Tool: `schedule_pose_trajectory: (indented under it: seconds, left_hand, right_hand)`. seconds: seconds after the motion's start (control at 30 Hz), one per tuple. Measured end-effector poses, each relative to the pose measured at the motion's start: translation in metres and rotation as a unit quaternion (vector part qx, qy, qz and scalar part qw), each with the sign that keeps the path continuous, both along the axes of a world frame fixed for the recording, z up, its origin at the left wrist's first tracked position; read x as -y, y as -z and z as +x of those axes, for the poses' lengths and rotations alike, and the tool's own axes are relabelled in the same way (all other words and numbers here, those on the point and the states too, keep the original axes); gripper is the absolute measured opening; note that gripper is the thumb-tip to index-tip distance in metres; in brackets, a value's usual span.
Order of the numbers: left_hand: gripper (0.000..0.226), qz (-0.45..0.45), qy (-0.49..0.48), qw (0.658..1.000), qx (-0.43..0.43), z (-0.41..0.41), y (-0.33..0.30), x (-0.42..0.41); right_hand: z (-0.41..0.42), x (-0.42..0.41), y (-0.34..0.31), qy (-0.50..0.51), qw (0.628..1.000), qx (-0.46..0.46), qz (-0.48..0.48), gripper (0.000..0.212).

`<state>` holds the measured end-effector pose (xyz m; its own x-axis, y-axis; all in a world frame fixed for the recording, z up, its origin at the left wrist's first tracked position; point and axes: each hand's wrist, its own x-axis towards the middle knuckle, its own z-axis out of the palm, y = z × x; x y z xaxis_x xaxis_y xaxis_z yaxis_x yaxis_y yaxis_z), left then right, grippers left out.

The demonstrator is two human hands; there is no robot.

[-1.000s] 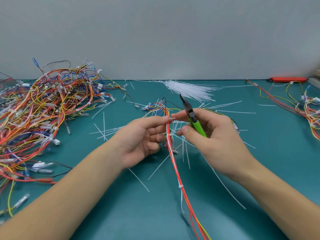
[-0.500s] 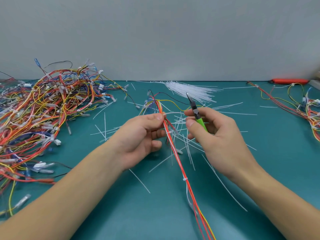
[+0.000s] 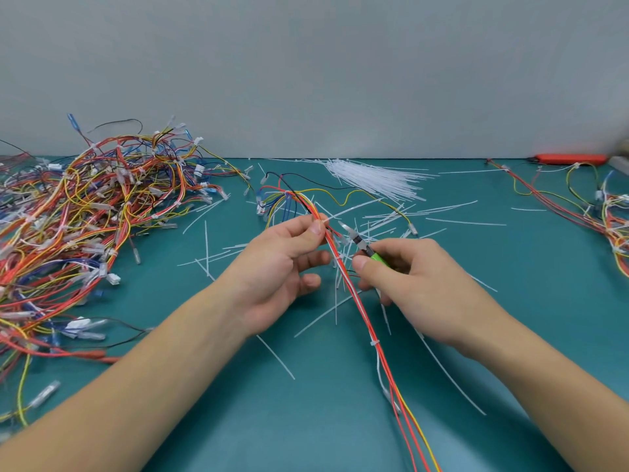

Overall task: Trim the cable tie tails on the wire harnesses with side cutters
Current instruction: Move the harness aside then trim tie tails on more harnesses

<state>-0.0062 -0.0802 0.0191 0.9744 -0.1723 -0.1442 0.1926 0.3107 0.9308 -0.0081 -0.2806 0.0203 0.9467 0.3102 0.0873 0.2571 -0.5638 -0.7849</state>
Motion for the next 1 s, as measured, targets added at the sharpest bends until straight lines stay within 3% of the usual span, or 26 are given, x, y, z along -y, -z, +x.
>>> schedule_pose_trajectory:
  seconds: [0.2, 0.73, 1.0]
  left_hand:
    - [0.010, 0.012, 0.012, 1.000, 0.010, -0.0020, 0.0010, 0.0012]
    - [0.013, 0.028, -0.023, 0.999, -0.013, -0.0019, 0.0062, 0.0029]
    - [0.008, 0.026, -0.040, 0.999, -0.016, -0.0011, 0.0080, 0.0040]
  right_hand:
    - [-0.0036, -0.0036, -0.0023, -0.006, 1.000, -0.007, 0.010, 0.066]
    - [-0.0032, -0.0029, -0.0005, -0.027, 0.999, 0.048, -0.004, 0.048]
    - [0.0002, -0.0017, 0.0048, -0.039, 0.999, 0.029, 0.005, 0.040]
